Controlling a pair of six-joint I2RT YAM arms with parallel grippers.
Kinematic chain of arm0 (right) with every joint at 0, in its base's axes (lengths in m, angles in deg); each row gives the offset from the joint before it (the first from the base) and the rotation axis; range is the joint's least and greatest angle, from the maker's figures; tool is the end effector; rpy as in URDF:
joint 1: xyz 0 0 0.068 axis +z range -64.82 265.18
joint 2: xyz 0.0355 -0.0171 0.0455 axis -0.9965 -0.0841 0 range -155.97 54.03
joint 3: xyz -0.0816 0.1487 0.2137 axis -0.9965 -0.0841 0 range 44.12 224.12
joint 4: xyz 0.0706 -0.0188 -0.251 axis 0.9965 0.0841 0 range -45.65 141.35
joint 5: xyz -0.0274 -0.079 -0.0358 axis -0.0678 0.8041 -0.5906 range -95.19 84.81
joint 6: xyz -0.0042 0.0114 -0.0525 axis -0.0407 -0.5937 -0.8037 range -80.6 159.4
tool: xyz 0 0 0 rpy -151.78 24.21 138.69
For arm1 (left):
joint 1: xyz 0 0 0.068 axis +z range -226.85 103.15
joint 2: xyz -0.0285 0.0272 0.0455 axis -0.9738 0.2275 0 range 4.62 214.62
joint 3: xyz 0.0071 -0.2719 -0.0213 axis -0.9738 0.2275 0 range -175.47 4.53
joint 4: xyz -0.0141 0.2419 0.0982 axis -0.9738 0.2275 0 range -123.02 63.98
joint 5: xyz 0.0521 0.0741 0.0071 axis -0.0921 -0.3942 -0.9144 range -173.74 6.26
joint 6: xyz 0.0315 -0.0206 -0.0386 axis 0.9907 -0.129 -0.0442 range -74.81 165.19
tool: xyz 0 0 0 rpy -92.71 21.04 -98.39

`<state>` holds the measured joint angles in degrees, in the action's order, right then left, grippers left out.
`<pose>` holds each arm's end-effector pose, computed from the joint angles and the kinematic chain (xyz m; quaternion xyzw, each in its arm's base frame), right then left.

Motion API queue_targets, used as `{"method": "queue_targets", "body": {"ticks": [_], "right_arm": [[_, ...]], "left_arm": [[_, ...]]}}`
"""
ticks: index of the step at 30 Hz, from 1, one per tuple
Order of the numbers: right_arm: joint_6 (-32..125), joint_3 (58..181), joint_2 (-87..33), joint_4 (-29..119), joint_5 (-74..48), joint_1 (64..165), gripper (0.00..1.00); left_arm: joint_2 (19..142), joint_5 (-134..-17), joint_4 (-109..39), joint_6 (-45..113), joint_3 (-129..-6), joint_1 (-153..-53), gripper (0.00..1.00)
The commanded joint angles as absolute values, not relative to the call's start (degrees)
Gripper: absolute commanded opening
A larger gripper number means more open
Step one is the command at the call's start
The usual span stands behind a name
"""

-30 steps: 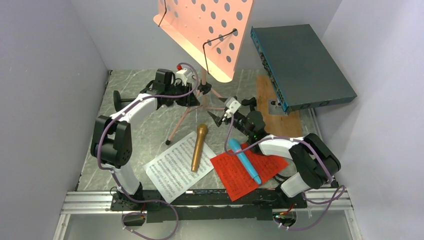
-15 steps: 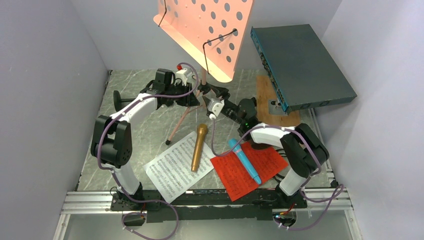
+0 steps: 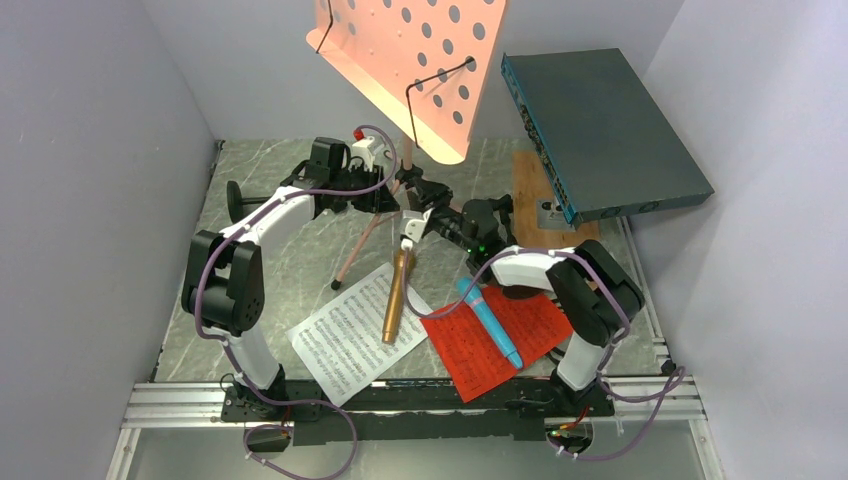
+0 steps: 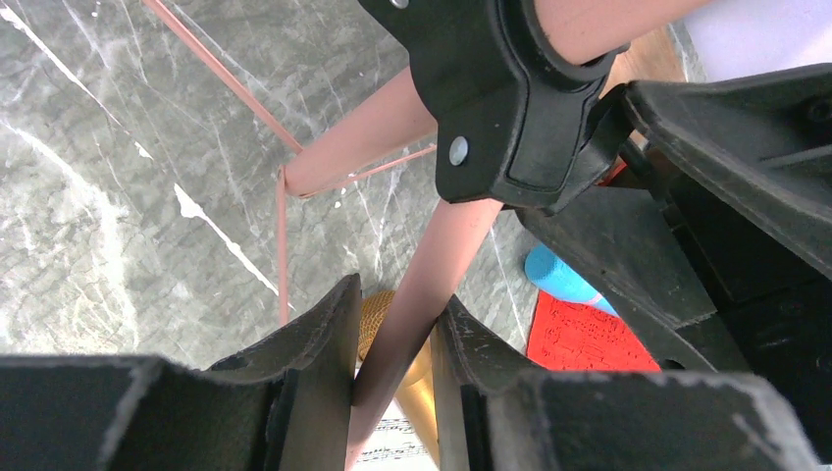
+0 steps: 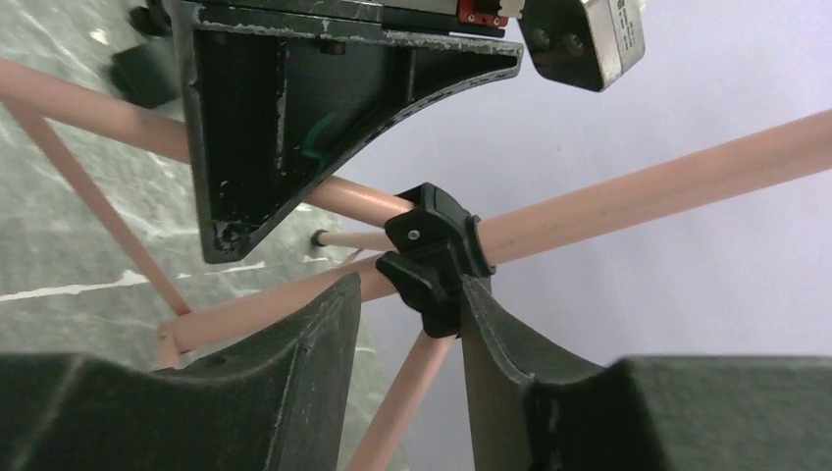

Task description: Set up the instrument practice props

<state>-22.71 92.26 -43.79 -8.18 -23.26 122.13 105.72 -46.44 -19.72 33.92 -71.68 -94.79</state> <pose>0.2875 0.2300 0.2325 -0.5917 0.3553 -0.0501 0.7219 0.3726 -0.1433 0.2607 0.1890 0.8427 -0.3827 0.3280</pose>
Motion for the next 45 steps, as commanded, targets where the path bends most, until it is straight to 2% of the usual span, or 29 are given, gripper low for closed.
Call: {"method": "queue_targets", "body": {"ticks": [1, 2, 6, 9, 11, 13, 15, 19, 24, 27, 31, 32, 33, 34, 35, 37, 41, 45], "right_arm": [[-26.6, 95.2, -47.8, -13.0, -15.6, 123.6, 0.36], [-26.5, 95.5, -48.8, -14.9, -13.4, 123.8, 0.32], [-22.2, 94.9, -51.1, -22.9, -8.2, 125.0, 0.25], [-9.2, 95.1, -50.1, -22.6, -7.0, 125.4, 0.05], [-0.6, 95.3, -49.1, -20.5, -7.3, 125.4, 0.00], [14.9, 95.4, -48.8, -20.1, -6.3, 125.5, 0.00], [28.8, 96.5, -49.0, -18.8, -0.3, 125.5, 0.00], [59.2, 99.8, -49.5, -8.0, 8.3, 125.4, 0.00], [92.2, 100.0, -49.3, 1.0, 12.4, 124.9, 0.00], [101.8, 100.4, -49.6, 1.5, 11.7, 124.7, 0.00], [103.9, 101.7, -49.7, 3.0, 11.6, 124.5, 0.00], [102.8, 102.4, -49.7, 3.8, 10.6, 124.0, 0.01], [101.0, 102.8, -49.5, 4.5, 9.9, 123.6, 0.06], [99.4, 102.5, -48.9, 4.4, 10.1, 123.4, 0.16], [97.6, 101.3, -48.3, 2.8, 9.3, 123.0, 0.30], [92.2, 100.6, -47.7, -0.2, 4.8, 121.8, 0.46], [80.9, 100.3, -45.4, 0.0, 0.6, 121.0, 0.62], [77.5, 100.1, -43.0, 0.7, 0.5, 120.8, 0.70]], "left_arm": [[107.9, -49.5, -11.1, 31.7, -70.6, -94.3, 0.00], [107.8, -49.6, -11.0, 31.8, -70.6, -94.3, 0.00], [107.6, -49.8, -10.9, 31.8, -70.6, -94.3, 0.00], [107.5, -49.7, -11.1, 31.6, -70.5, -94.2, 0.00], [107.5, -49.6, -11.2, 31.4, -70.4, -94.1, 0.00], [107.5, -49.5, -11.4, 31.1, -70.3, -94.0, 0.00], [107.5, -49.6, -11.6, 31.0, -70.2, -93.9, 0.00], [107.9, -49.6, -11.7, 30.7, -70.1, -93.6, 0.00], [108.2, -49.7, -11.6, 30.5, -70.1, -93.2, 0.00], [108.2, -49.7, -11.6, 30.4, -70.1, -93.0, 0.00], [106.9, -49.3, -12.6, 30.2, -69.4, -91.7, 0.00], [106.6, -49.7, -12.3, 30.5, -69.5, -91.3, 0.00], [106.5, -50.8, -11.4, 31.2, -69.9, -91.1, 0.00], [106.6, -51.7, -10.8, 31.6, -70.2, -91.1, 0.00], [106.8, -51.4, -10.6, 31.5, -70.2, -91.1, 0.00], [106.8, -50.8, -11.0, 31.4, -70.1, -91.1, 0.00], [106.8, -50.3, -11.2, 31.0, -70.3, -90.9, 0.00], [106.9, -49.0, -12.1, 30.1, -69.9, -90.9, 0.00]]}}
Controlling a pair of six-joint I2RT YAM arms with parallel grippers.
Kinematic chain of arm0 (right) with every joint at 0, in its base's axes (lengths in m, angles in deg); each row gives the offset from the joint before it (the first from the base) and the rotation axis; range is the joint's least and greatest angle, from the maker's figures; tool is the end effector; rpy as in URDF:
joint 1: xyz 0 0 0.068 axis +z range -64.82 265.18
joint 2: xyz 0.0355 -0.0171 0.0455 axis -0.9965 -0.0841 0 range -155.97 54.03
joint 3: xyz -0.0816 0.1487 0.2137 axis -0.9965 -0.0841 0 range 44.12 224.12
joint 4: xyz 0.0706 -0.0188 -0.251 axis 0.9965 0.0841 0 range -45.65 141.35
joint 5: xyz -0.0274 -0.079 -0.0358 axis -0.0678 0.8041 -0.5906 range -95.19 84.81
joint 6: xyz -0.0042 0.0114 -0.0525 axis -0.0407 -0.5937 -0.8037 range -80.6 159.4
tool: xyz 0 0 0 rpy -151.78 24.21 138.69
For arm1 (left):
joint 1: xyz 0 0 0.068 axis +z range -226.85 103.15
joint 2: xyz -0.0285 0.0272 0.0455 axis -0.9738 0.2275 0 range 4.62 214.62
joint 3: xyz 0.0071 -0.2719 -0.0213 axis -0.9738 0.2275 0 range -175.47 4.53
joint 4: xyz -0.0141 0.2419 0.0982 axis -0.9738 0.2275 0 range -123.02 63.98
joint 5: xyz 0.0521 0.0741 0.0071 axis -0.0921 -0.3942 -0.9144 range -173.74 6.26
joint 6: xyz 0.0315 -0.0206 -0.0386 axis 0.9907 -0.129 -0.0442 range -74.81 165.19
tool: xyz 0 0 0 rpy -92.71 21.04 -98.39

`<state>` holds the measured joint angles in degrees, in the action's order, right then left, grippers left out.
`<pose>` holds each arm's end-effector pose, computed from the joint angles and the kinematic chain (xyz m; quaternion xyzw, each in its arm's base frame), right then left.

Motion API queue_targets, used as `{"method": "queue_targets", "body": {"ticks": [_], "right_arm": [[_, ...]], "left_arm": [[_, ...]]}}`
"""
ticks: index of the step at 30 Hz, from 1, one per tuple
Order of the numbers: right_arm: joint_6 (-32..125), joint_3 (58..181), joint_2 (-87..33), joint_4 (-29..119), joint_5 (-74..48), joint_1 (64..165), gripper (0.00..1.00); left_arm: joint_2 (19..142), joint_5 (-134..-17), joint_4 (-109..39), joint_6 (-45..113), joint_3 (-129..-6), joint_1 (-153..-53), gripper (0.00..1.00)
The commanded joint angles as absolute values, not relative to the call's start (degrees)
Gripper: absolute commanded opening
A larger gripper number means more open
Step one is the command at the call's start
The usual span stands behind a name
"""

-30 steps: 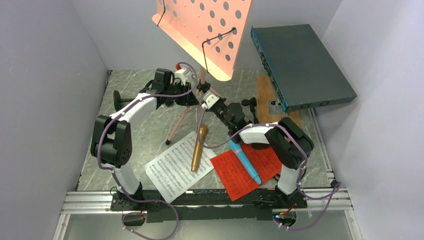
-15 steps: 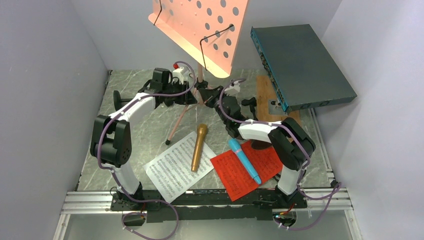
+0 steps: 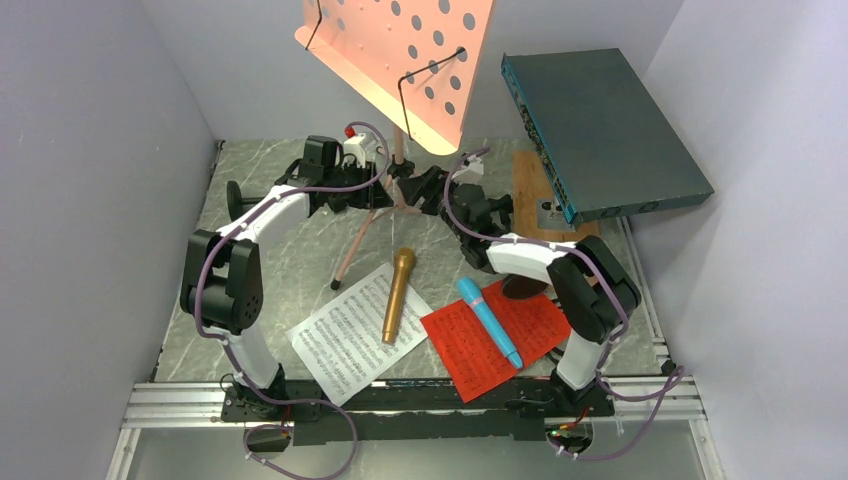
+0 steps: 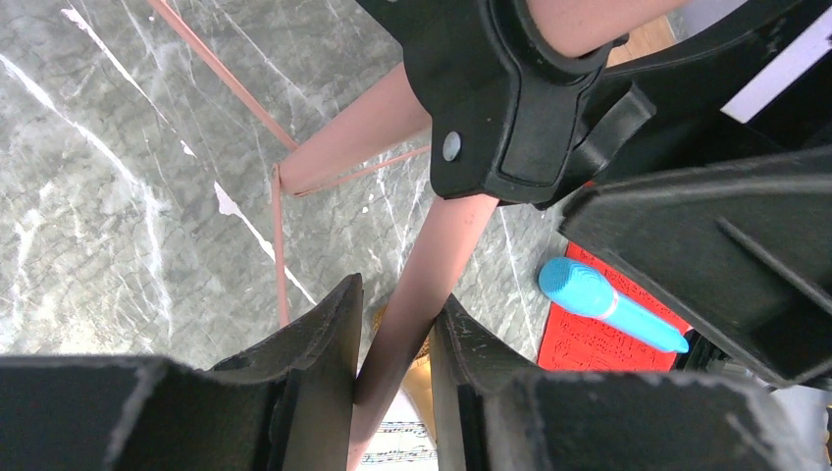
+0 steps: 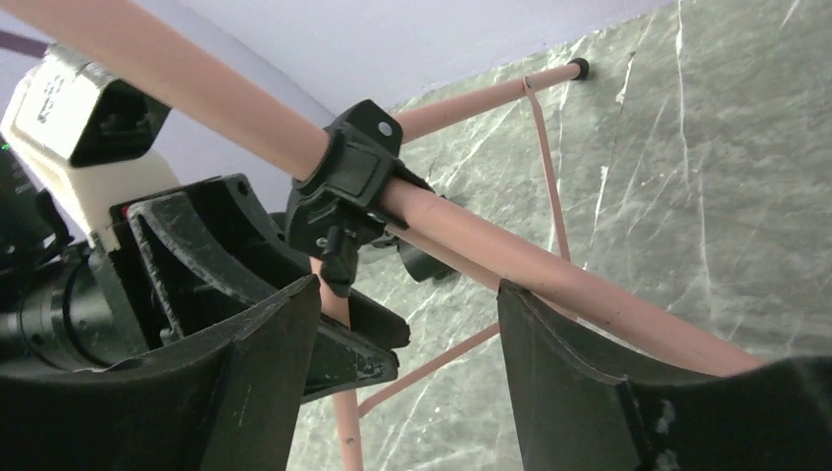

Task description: Set up the instrument practice props

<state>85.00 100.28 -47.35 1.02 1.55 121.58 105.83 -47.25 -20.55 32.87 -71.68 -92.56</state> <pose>0.3217 0.2320 0.2372 0.0983 0.7119 0.4235 0.5515 0.3794 -0.1287 0.2609 0.1637 0.8472 -0.3742 0.3397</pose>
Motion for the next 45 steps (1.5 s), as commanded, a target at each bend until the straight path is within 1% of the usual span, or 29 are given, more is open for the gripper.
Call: {"method": "queue_targets", "body": {"ticks": [1, 4, 6, 7, 10, 13, 17, 21, 25, 29, 32, 36, 38, 41, 42, 45], "right_arm": [[77.8, 100.6, -42.9, 0.9, -0.4, 120.5, 0.70], [79.9, 102.7, -43.7, 1.3, -3.8, 120.1, 0.67], [81.6, 103.7, -44.2, 1.5, -4.1, 120.0, 0.62], [82.7, 104.4, -44.6, 2.4, -3.6, 119.9, 0.55], [87.6, 104.6, -46.0, 3.3, -2.3, 118.8, 0.39], [91.7, 103.8, -47.3, 0.5, -3.3, 117.4, 0.30], [91.7, 106.2, -48.8, 4.0, -3.4, 116.9, 0.20], [89.7, 107.3, -48.9, 8.5, -0.7, 117.4, 0.14], [91.8, 105.2, -49.3, 12.1, 3.0, 117.5, 0.14], [92.9, 102.1, -50.3, 10.1, 3.1, 118.0, 0.16], [89.1, 102.0, -50.8, 8.2, 1.4, 118.2, 0.18], [80.2, 99.8, -46.5, 6.0, 1.5, 118.5, 0.24], [72.9, 97.3, -43.6, 3.3, 2.0, 119.1, 0.28], [62.4, 93.9, -40.1, -1.4, 0.2, 120.4, 0.39], [58.7, 93.5, -39.5, -2.1, -0.5, 120.9, 0.45], [48.6, 93.0, -38.5, -4.3, -1.3, 121.9, 0.59]], "left_arm": [[106.9, -48.9, -12.2, 30.1, -69.8, -90.9, 0.00], [107.0, -49.1, -12.1, 30.1, -70.0, -90.9, 0.00], [106.9, -49.2, -12.1, 30.1, -69.8, -90.9, 0.00], [106.9, -49.1, -12.1, 30.1, -69.9, -90.9, 0.00], [106.7, -49.2, -11.9, 30.2, -70.0, -90.9, 0.00], [106.3, -49.4, -11.9, 30.4, -69.9, -90.9, 0.00], [106.1, -49.3, -11.9, 30.4, -70.0, -90.9, 0.00], [106.1, -49.4, -11.6, 30.6, -70.2, -90.9, 0.00], [106.1, -49.4, -11.6, 30.5, -70.2, -90.8, 0.00], [106.5, -49.2, -11.5, 30.4, -70.3, -90.5, 0.00], [106.4, -49.1, -11.5, 30.4, -70.3, -90.5, 0.00], [106.2, -50.0, -11.3, 30.9, -70.2, -90.5, 0.00], [106.5, -49.0, -11.3, 30.4, -70.5, -90.5, 0.00], [106.1, -49.0, -11.6, 30.4, -70.1, -90.5, 0.00], [105.9, -49.3, -11.5, 30.7, -70.0, -90.5, 0.00], [105.9, -49.3, -11.1, 30.8, -70.3, -90.5, 0.00]]}}
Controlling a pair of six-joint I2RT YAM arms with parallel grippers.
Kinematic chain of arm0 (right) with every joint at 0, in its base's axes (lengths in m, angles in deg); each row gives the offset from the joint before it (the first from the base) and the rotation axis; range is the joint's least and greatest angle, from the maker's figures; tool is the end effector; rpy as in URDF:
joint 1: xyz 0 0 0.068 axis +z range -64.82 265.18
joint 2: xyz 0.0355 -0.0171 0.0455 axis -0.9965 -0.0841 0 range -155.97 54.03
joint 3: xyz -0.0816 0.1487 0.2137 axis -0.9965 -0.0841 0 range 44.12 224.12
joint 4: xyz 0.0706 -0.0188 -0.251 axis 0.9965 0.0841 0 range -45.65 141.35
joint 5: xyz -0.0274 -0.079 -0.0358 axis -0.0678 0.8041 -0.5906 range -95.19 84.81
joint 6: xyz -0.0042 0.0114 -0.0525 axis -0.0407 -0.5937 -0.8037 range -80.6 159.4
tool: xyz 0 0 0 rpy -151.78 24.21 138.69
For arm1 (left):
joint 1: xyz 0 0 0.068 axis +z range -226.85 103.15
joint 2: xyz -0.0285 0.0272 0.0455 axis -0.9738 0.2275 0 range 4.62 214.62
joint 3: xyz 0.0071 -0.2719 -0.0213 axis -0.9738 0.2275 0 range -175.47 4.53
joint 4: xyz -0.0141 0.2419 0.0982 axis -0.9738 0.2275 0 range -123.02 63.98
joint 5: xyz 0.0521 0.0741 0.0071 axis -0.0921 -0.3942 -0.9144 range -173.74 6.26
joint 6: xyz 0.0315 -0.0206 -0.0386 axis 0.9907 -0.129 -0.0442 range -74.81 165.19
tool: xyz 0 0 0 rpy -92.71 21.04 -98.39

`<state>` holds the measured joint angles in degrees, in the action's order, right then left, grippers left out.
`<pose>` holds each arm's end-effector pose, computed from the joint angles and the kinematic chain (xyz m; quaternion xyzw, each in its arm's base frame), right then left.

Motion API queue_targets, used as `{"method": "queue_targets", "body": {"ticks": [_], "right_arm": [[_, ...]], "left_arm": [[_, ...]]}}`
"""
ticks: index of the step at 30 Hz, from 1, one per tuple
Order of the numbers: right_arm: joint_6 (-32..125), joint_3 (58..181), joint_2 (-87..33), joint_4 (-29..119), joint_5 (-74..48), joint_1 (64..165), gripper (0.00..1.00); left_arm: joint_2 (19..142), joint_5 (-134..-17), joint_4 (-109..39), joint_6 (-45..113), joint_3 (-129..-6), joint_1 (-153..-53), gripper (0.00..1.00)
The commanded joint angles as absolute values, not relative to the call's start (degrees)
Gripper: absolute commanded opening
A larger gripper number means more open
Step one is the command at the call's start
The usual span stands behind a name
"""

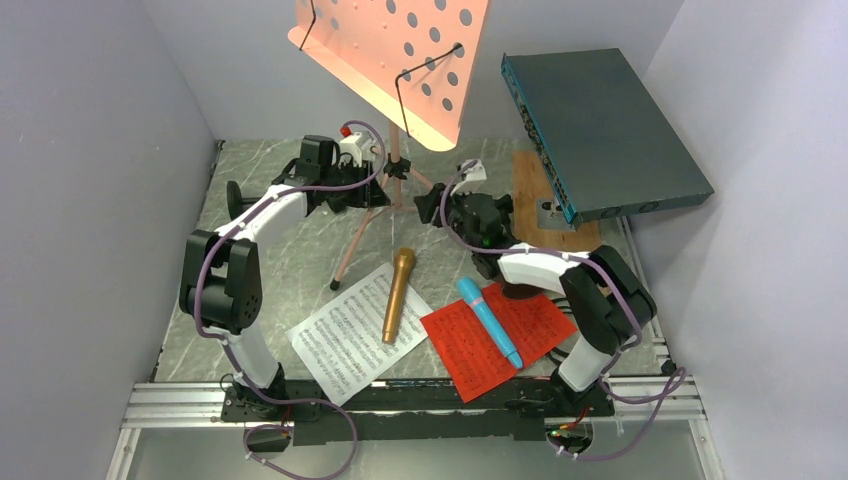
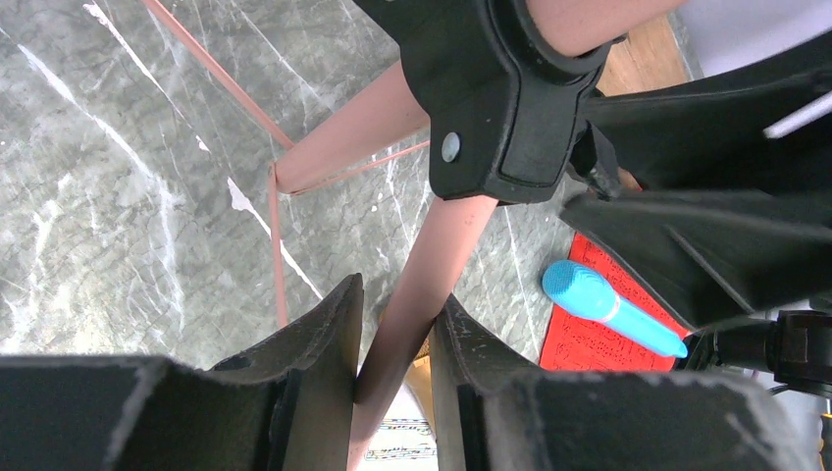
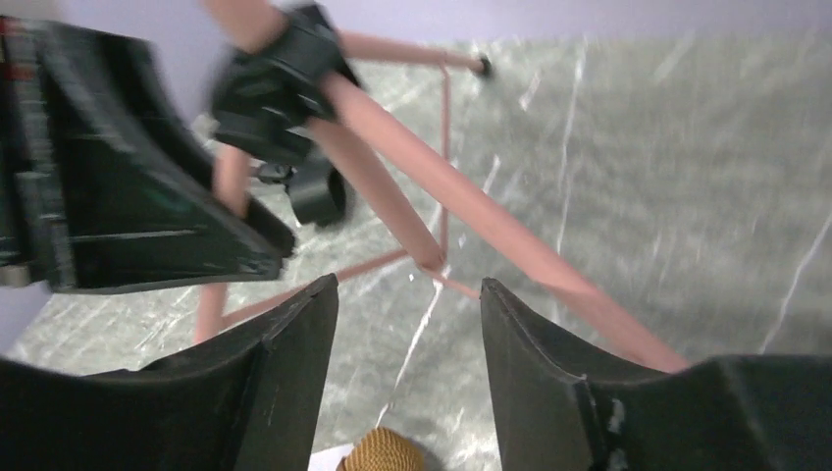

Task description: Set up the instrument practice props

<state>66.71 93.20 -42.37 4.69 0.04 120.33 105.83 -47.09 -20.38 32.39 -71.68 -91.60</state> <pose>0.3029 0.2093 0.2219 -0.0214 0.7523 0.3116 0.5801 0.3812 -0.1223 0.2607 0.1532 0.8494 -0.3737 0.3396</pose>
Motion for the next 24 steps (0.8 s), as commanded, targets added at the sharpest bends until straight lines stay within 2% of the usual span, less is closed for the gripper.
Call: {"method": "queue_targets", "body": {"ticks": [1, 5, 10, 20, 24], "right_arm": [[46.8, 93.1, -38.3, -4.8, -1.2, 122.0, 0.63], [43.5, 95.9, -39.0, -3.9, -4.4, 122.4, 0.71], [41.4, 98.6, -40.1, -4.8, -3.4, 123.9, 0.73], [41.8, 106.5, -44.6, -2.6, -1.7, 126.0, 0.65], [42.0, 108.3, -46.4, -1.3, 2.9, 126.8, 0.60]], "left_arm": [[105.8, -49.1, -11.5, 30.7, -70.1, -90.4, 0.00], [106.5, -50.0, -10.9, 31.1, -70.1, -90.5, 0.00], [106.1, -48.2, -12.1, 30.0, -69.7, -90.5, 0.00], [105.6, -47.8, -11.4, 30.6, -70.1, -90.5, 0.00], [105.5, -47.4, -11.4, 30.5, -70.2, -90.5, 0.00]]}}
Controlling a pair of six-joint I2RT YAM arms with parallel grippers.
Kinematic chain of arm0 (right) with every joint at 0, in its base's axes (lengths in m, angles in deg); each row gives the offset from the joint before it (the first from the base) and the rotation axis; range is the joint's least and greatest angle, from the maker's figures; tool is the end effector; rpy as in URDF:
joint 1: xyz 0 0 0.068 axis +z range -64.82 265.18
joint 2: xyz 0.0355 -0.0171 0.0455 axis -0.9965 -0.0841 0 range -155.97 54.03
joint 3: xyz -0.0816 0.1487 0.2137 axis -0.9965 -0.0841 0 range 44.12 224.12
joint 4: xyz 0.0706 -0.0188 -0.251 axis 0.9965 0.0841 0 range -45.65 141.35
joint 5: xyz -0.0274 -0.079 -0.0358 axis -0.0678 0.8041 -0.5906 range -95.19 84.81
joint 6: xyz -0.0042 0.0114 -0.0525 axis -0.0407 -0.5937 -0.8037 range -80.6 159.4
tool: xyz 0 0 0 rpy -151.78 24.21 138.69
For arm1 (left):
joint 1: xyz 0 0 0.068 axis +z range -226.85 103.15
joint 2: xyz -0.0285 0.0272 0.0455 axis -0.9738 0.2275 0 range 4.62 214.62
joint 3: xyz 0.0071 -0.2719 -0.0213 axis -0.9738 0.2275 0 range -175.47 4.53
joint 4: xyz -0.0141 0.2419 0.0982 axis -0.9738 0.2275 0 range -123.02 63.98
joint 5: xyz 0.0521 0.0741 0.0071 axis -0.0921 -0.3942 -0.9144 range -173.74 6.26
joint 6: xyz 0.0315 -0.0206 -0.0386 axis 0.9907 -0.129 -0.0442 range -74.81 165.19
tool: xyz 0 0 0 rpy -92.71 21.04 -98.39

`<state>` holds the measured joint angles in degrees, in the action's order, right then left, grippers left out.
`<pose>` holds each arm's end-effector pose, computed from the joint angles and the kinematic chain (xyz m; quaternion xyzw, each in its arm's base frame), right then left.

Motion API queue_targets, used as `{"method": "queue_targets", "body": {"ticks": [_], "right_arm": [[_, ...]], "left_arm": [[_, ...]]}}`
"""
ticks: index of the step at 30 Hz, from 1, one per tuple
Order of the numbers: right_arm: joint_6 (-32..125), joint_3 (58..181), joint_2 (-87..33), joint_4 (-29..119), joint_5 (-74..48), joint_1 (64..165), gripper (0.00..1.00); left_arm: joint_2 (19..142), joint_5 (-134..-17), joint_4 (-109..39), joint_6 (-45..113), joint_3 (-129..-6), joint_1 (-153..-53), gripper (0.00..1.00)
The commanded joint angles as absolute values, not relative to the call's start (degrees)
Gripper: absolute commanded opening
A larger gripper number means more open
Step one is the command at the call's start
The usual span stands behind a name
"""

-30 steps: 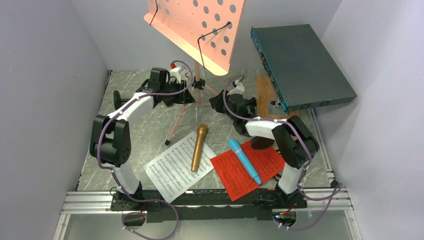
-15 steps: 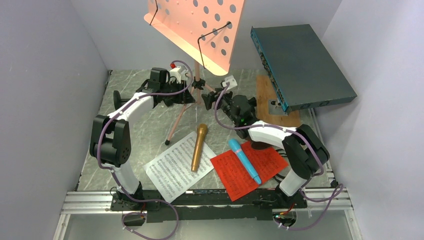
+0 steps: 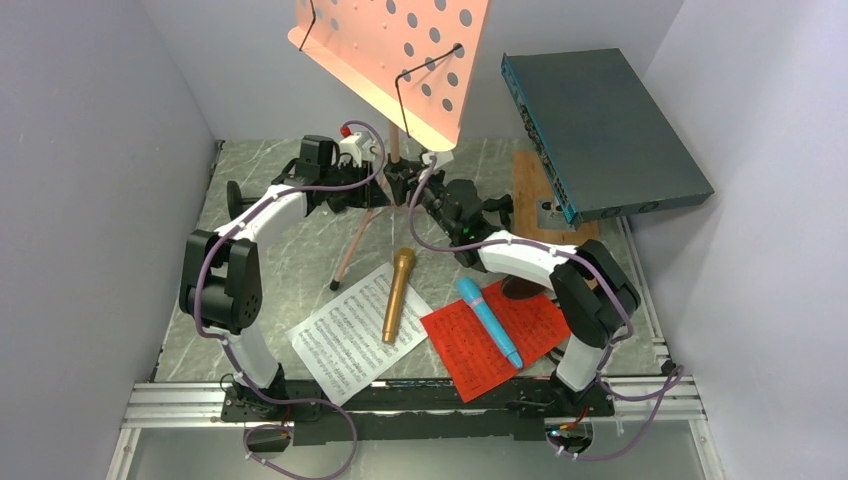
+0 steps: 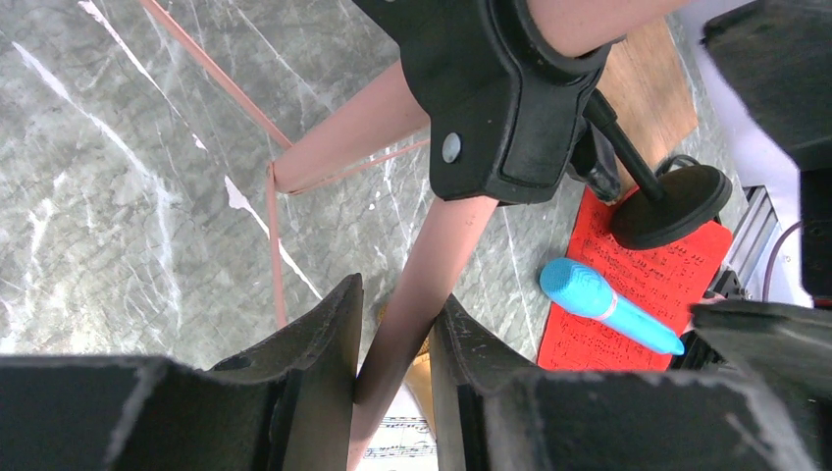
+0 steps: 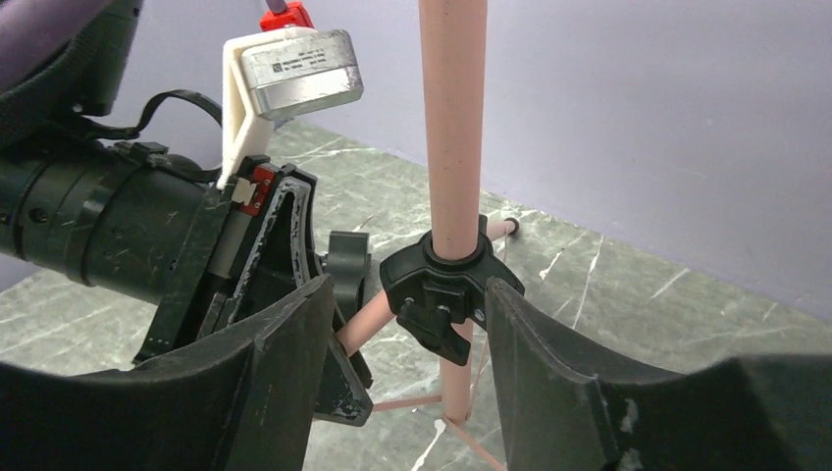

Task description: Set up the instrument practice props

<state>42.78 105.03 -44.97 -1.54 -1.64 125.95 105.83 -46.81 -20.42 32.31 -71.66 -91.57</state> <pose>0.3042 0.2593 0.2853 -0.1885 0.6299 0.2642 0.7056 0.3812 -0.1222 0.2607 0.1534 0.8488 -0.3758 0.3387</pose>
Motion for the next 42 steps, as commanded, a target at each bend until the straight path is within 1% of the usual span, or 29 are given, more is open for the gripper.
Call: {"method": "queue_targets", "body": {"ticks": [1, 7, 10, 13, 16, 19, 21, 23, 24, 28, 33, 36, 40, 42], "right_arm": [[42.0, 108.8, -46.8, -0.7, 4.3, 126.9, 0.59], [43.5, 110.0, -48.9, 1.3, 7.1, 127.0, 0.56], [45.6, 111.0, -49.9, 3.1, 10.1, 127.0, 0.48], [48.4, 111.8, -50.6, 4.0, 13.5, 126.9, 0.46], [54.3, 114.7, -51.5, 9.8, 19.3, 126.8, 0.35], [62.1, 113.8, -50.7, 12.2, 21.8, 125.9, 0.26], [67.9, 112.8, -50.1, 13.2, 21.4, 124.7, 0.23], [70.7, 111.9, -49.4, 12.4, 18.3, 123.5, 0.21], [69.9, 111.4, -49.2, 10.7, 16.9, 123.4, 0.24], [60.0, 109.5, -47.8, 4.7, 8.9, 123.7, 0.42], [53.5, 102.6, -44.3, -4.0, 7.9, 124.2, 0.60], [49.8, 102.3, -43.4, -5.2, 5.2, 124.9, 0.67], [46.5, 101.6, -43.1, -7.4, 5.5, 126.2, 0.77], [45.2, 102.5, -43.9, -7.0, 6.4, 126.4, 0.79]], "left_arm": [[105.6, -47.4, -11.4, 30.4, -70.3, -90.5, 0.00], [105.6, -46.9, -11.6, 30.1, -70.2, -90.5, 0.00], [105.2, -46.6, -11.5, 30.1, -70.2, -90.5, 0.00], [105.1, -46.9, -11.6, 30.1, -70.2, -90.5, 0.00], [105.4, -46.3, -11.6, 29.9, -70.3, -90.5, 0.00], [105.2, -46.4, -11.4, 30.1, -70.4, -90.5, 0.00], [104.9, -46.4, -11.4, 30.2, -70.3, -90.5, 0.00], [104.5, -47.2, -11.5, 30.5, -70.0, -90.5, 0.00], [104.7, -47.4, -11.4, 30.5, -70.2, -90.5, 0.00], [105.6, -45.5, -12.0, 29.5, -70.2, -90.5, 0.00], [105.3, -45.5, -12.0, 29.4, -70.3, -90.5, 0.00], [104.8, -46.3, -12.1, 29.6, -69.9, -90.5, 0.00], [105.7, -45.7, -11.8, 29.5, -70.4, -90.5, 0.00], [106.0, -45.4, -12.0, 29.3, -70.2, -90.5, 0.00]]}}
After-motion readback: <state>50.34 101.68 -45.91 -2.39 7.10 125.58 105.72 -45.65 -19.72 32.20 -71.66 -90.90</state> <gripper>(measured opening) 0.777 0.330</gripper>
